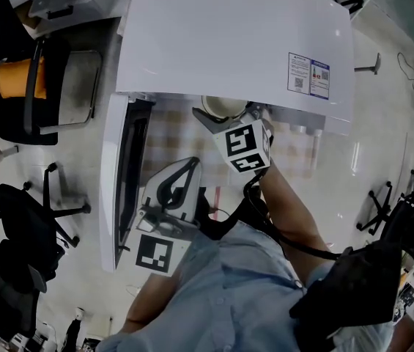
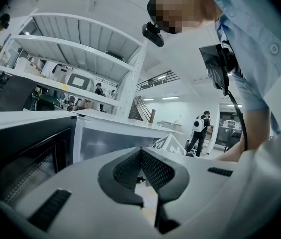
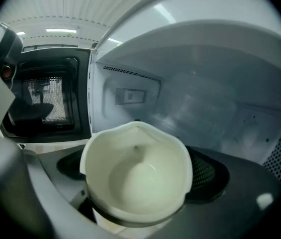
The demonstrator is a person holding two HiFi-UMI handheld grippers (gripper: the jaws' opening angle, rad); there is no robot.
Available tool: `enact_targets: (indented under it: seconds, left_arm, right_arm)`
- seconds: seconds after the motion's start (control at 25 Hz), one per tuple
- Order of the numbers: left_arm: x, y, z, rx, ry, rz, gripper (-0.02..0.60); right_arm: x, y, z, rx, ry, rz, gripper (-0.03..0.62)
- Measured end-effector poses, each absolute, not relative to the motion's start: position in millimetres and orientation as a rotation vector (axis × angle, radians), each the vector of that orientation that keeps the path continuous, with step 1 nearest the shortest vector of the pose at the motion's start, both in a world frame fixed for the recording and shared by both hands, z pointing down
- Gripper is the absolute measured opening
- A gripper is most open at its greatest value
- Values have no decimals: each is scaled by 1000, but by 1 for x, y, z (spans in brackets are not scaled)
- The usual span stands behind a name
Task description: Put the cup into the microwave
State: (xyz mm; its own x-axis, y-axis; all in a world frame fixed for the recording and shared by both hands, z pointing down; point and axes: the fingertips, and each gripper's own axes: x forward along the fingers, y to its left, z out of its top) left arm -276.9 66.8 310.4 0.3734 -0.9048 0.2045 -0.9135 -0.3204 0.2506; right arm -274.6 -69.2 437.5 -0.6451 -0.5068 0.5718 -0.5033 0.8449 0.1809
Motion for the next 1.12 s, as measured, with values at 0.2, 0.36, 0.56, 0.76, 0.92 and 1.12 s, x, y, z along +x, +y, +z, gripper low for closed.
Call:
enact_targets:
  seconds: [0.2,0.36,0.56,0.76,0.92,1.12]
  left_arm:
    - [-286,58,314,2314,-1594,62,5]
    - [-291,55,319,2293,-1602,59,5]
    - [-292,53,321,2277,-1611,62,5]
    - [-296,52,324,2264,-1615,68,5]
    - [-300,53,327,2246,-1630,75,5]
    - [-299,54,324,2258,-1631,74,5]
  right_arm:
    - [-274,-87,447,761,-2365,0,552]
    - [-275,-98,451,763,-2370,7,552]
    - [-283,-101,452,733,-2422,69,552]
    - [-285,-102,452,742,-2469,113,553]
    - [-289,-103,450,740,-2496,82,554]
    - [-291,-103,449,756,-2512,62,554]
